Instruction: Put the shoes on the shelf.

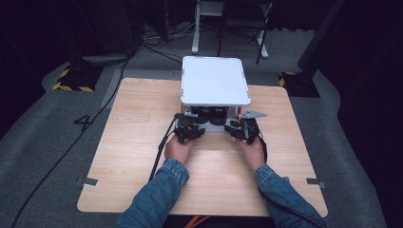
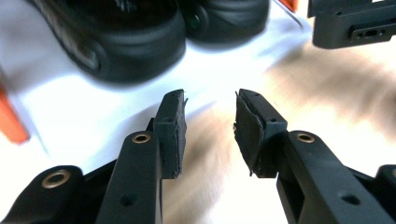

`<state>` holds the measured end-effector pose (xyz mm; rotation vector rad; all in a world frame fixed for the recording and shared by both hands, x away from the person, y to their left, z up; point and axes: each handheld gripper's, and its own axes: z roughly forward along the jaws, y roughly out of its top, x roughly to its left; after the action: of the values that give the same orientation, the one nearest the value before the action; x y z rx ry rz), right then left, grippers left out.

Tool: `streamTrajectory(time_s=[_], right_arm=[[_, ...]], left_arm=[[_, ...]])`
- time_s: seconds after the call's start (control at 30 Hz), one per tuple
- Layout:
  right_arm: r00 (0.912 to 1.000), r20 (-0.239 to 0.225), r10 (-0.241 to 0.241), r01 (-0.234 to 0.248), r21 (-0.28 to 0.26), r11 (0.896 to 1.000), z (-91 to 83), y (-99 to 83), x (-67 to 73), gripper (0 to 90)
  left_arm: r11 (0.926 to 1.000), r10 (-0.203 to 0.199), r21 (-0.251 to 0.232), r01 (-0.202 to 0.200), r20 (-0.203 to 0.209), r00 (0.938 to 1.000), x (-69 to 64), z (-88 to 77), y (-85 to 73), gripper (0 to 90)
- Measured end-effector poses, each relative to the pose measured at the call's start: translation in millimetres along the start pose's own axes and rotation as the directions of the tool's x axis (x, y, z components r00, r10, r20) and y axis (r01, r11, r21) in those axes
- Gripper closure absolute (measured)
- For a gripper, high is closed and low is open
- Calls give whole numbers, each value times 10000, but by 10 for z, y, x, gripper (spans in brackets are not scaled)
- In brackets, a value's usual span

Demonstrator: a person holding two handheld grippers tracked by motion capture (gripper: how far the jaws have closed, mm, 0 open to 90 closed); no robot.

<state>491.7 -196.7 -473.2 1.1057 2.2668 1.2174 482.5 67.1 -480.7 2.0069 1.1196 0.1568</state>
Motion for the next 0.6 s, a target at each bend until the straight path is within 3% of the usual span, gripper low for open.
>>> streamTrajectory(time_s=[0.1,0.17,0.2,0.23,0.4,0.5,0.6], right_arm=[[9995,-255,-176,168,-299,9994,-209,-4,23,565],[9992,-381,-137,117,-521,9986,-331,28,54,549],[9992,-381,-137,117,-521,9986,-331,28,54,549],[9982,-526,-301,263,-720,9971,-470,96,102,531],[9945,-657,-819,757,-918,9929,-715,230,196,457],[9913,-564,-1190,1123,-1092,9877,-885,282,238,408],[9877,-435,-1503,1448,-1100,9833,-1035,303,239,368]], left_arm=[[9999,170,7,-170,16,9999,-99,-176,-20,620],[9981,596,-180,-595,25,9982,-231,-315,14,617],[9981,596,-180,-595,25,9982,-231,-315,14,615],[9943,994,-386,-990,91,9950,-356,-454,49,610],[9842,1638,-744,-1609,351,9859,-573,-802,66,568],[9804,1829,-825,-1789,429,9822,-615,-975,26,519],[9759,1884,-1210,-1817,458,9810,-601,-1172,-75,454]])
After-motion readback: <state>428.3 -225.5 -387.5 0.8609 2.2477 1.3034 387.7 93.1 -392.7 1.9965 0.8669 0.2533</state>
